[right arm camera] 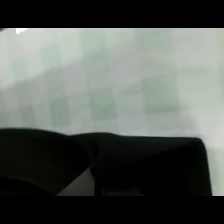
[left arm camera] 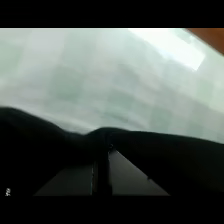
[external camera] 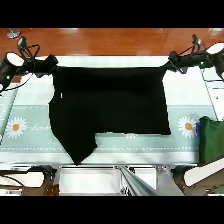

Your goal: Fold the shirts.

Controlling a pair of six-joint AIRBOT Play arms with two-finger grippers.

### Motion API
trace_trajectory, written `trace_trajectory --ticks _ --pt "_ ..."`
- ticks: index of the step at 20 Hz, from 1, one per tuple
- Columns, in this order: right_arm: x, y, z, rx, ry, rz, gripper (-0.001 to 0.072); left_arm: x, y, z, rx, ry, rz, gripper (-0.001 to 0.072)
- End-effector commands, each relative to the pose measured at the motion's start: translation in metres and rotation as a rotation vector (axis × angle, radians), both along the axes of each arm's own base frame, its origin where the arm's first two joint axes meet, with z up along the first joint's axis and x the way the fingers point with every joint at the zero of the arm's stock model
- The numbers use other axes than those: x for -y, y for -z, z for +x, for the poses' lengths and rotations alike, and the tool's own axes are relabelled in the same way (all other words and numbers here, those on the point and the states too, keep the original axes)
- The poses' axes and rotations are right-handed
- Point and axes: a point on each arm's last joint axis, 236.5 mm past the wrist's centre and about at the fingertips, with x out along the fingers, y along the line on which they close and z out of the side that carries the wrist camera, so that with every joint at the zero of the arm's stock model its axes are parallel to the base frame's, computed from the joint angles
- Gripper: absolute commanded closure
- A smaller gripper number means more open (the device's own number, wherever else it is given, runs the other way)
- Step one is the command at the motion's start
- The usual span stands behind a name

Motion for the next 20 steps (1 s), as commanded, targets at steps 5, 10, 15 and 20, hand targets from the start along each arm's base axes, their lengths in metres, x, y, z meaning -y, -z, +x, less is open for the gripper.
trace_trajectory --ticks 5,10,15,20 --pt "0.008 -0.002 -0.050 -0.135 -0.205 0.024 0.0684 -0.002 0.001 -0.052 -0.146 0.278 0.028 0.0674" --pt "0.021 0.035 -0.104 -0.356 -0.309 -0.092 0.0684 -0.014 0.052 -0.119 -0.412 0.412 0.076 0.0674" --pt "0.003 0.081 -0.106 -0.416 -0.223 -0.155 0.0465 0.006 0.094 -0.154 -0.511 0.424 0.049 0.0368" --pt "0.031 0.021 -0.140 -0.451 -0.308 -0.133 0.0091 -0.048 0.063 -0.203 -0.713 0.490 0.163 0.0007"
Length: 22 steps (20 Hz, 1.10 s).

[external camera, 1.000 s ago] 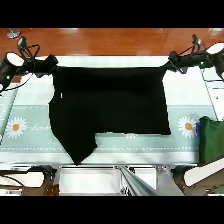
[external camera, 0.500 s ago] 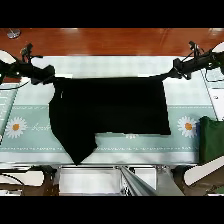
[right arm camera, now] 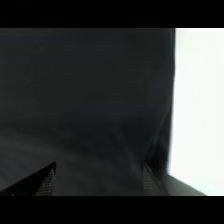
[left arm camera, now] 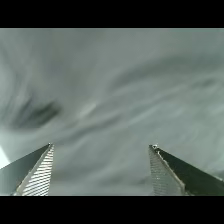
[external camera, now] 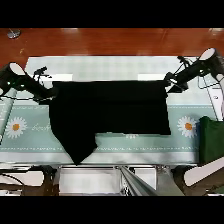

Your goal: Fold the shirts.

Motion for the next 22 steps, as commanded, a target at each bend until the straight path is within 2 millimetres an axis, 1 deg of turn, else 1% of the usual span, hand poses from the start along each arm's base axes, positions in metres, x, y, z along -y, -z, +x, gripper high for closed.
trace_trajectory --ticks 1,2,3,4,5,6,7,8,9,10,12,14,15,17,19,22 --pt "0.034 -0.038 -0.036 -0.023 -0.028 -0.041 0.0091 -0.043 -0.015 -0.054 -0.153 0.021 0.089 0.0007" --pt "0.048 -0.044 -0.046 -0.007 0.016 -0.063 0.0091 -0.051 -0.014 -0.069 -0.151 -0.032 0.086 0.0007" --pt "0.055 -0.047 -0.057 0.023 0.079 -0.054 0.0091 -0.060 -0.008 -0.084 -0.137 -0.113 0.089 0.0007" --pt "0.058 -0.044 -0.069 0.052 0.147 -0.040 0.0091 -0.066 -0.001 -0.100 -0.120 -0.178 0.081 0.0008" --pt "0.055 -0.038 -0.084 0.074 0.216 -0.019 0.0091 -0.071 0.006 -0.121 -0.123 -0.229 0.066 0.0010" --pt "0.041 -0.032 -0.103 0.090 0.238 0.024 0.0092 -0.070 0.010 -0.138 -0.127 -0.264 0.026 0.0010" --pt "0.022 -0.026 -0.124 0.122 0.205 0.064 0.0091 -0.063 0.010 -0.148 -0.113 -0.322 -0.049 0.0010" --pt "0.008 -0.018 -0.145 0.126 0.210 0.081 0.0091 -0.051 0.010 -0.147 -0.080 -0.425 -0.147 0.0009" --pt "-0.002 -0.010 -0.160 0.126 0.237 0.099 0.0092 -0.040 0.008 -0.142 -0.048 -0.517 -0.237 0.0009" --pt "-0.010 -0.003 -0.171 0.130 0.261 0.110 0.0092 -0.026 0.009 -0.142 -0.032 -0.550 -0.316 0.0009" --pt "-0.019 0.007 -0.187 0.119 0.279 0.123 0.0092 -0.006 0.018 -0.154 -0.069 -0.550 -0.367 0.0009" --pt "-0.028 0.008 -0.197 0.102 0.267 0.155 0.0092 0.014 0.025 -0.163 -0.093 -0.521 -0.397 0.0008" --pt "-0.035 0.004 -0.201 0.091 0.248 0.184 0.0092 0.020 0.029 -0.168 -0.103 -0.499 -0.397 0.0008" --pt "-0.044 -0.003 -0.203 0.095 0.219 0.230 0.0092 0.029 0.035 -0.169 -0.102 -0.481 -0.393 0.0008" --pt "-0.044 -0.004 -0.199 0.109 0.233 0.234 0.0091 0.047 0.040 -0.173 -0.111 -0.451 -0.408 0.0008" --pt "-0.045 -0.011 -0.186 0.128 0.293 0.262 0.0092 0.082 0.042 -0.181 -0.127 -0.382 -0.453 0.0008"
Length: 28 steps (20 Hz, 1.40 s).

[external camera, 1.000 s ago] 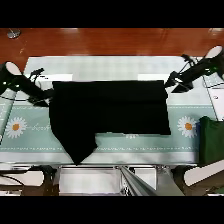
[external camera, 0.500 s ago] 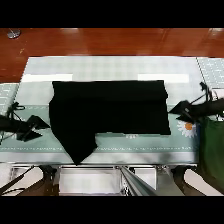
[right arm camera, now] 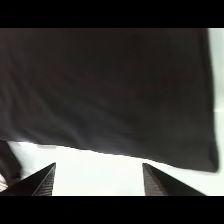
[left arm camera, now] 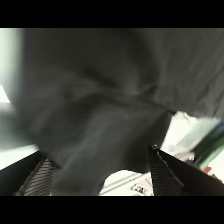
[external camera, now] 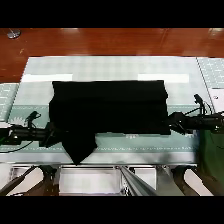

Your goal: Fold the shirts.

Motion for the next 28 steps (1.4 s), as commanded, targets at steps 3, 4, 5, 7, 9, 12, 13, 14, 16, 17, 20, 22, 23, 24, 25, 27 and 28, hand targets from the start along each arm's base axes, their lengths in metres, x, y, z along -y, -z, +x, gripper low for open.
trace_trajectory --ticks 3,4,5,7,9,12,13,14,16,17,20,22,23,24,25,27,28 --pt "0.030 -0.004 0.009 -0.015 0.051 -0.110 0.0092 0.037 0.009 -0.005 0.066 0.133 0.007 0.0652" --pt "0.052 0.005 -0.001 -0.074 0.078 -0.188 0.0091 0.038 0.007 -0.002 0.087 0.135 0.000 0.0673" --pt "0.070 0.016 -0.016 -0.143 0.093 -0.258 0.0092 0.037 0.004 0.002 0.100 0.134 -0.001 0.0673" --pt "0.081 0.034 -0.045 -0.269 0.107 -0.315 0.0091 0.035 0.001 0.009 0.121 0.138 0.007 0.0674" --pt "0.055 0.047 -0.057 -0.303 0.120 -0.215 0.0092 0.033 -0.002 0.015 0.137 0.138 0.013 0.0673" --pt "0.035 0.053 -0.047 -0.262 0.134 -0.118 0.0092 0.033 -0.003 0.017 0.142 0.137 0.014 0.0673" --pt "0.033 0.055 -0.042 -0.255 0.142 -0.101 0.0092 0.033 -0.002 0.017 0.144 0.134 0.016 0.0673" --pt "0.031 0.056 -0.036 -0.244 0.157 -0.082 0.0091 0.033 -0.002 0.017 0.143 0.136 0.015 0.0673" --pt "0.025 0.060 -0.017 -0.208 0.185 -0.045 0.0092 0.033 -0.002 0.017 0.144 0.136 0.016 0.0673" --pt "0.025 0.064 -0.008 -0.194 0.197 -0.047 0.0092 0.032 -0.002 0.018 0.145 0.133 0.020 0.0674" --pt "0.011 0.067 0.021 -0.153 0.186 -0.047 0.0103 0.032 -0.002 0.019 0.146 0.131 0.020 0.0673" --pt "0.001 0.058 0.036 -0.098 0.083 -0.063 0.0683 0.033 -0.008 0.027 0.161 0.110 0.005 0.0673" --pt "-0.002 0.050 0.045 -0.058 0.035 -0.069 0.0684 0.031 -0.014 0.036 0.186 0.110 0.010 0.0673" --pt "0.001 0.037 0.058 -0.020 0.018 -0.078 0.0684 0.029 -0.022 0.046 0.216 0.116 0.016 0.0673" --pt "0.006 0.026 0.069 0.013 0.005 -0.098 0.0684 0.025 -0.034 0.060 0.257 0.123 0.025 0.0673" --pt "0.026 0.013 0.089 0.064 -0.008 -0.195 0.0684 0.016 -0.057 0.091 0.348 0.123 0.060 0.0674" --pt "0.034 0.008 0.097 0.071 -0.003 -0.225 0.0684 0.011 -0.067 0.107 0.387 0.121 0.079 0.0675"
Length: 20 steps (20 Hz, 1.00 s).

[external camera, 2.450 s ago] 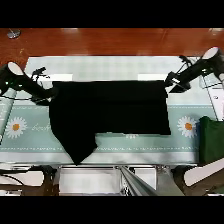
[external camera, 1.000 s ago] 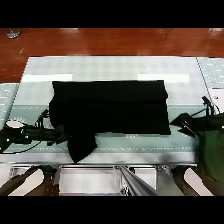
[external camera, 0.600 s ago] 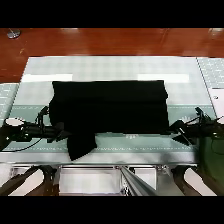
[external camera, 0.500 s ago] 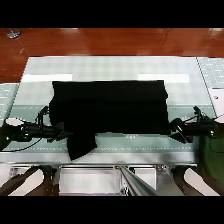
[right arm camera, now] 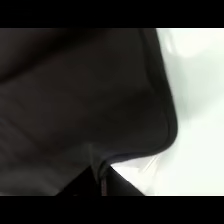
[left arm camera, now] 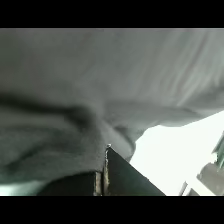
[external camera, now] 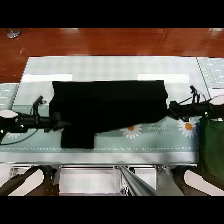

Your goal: Fold the shirts.

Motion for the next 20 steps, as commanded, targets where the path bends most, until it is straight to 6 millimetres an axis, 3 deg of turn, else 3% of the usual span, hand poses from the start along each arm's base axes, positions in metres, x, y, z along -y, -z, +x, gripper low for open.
trace_trajectory --ticks 1,4,8,11,14,16,19,20 --pt "0.019 -0.021 0.035 0.070 -0.025 -0.090 0.0684 -0.015 -0.033 0.052 0.126 -0.023 0.042 0.0675" --pt "0.025 -0.028 0.080 0.120 0.039 -0.065 0.0684 -0.034 -0.028 0.104 0.147 -0.111 0.083 0.0675" --pt "0.012 -0.024 0.137 0.148 0.025 -0.028 0.0684 -0.038 -0.009 0.163 0.118 -0.158 0.087 0.0675" --pt "0.008 -0.011 0.170 0.129 0.047 -0.007 0.0684 -0.036 -0.008 0.208 0.124 -0.171 0.075 0.0675" --pt "0.007 -0.004 0.190 0.117 0.056 0.021 0.0684 -0.033 -0.009 0.241 0.152 -0.167 0.072 0.0675" --pt "0.006 -0.005 0.199 0.122 0.049 0.034 0.0684 -0.038 -0.004 0.252 0.134 -0.177 0.081 0.0675" --pt "0.007 -0.004 0.204 0.140 0.048 0.029 0.0675 -0.034 0.014 0.239 0.071 -0.120 0.079 0.0674" --pt "0.006 -0.003 0.205 0.142 0.046 0.036 0.0466 -0.029 0.019 0.231 0.039 -0.095 0.063 0.0637"
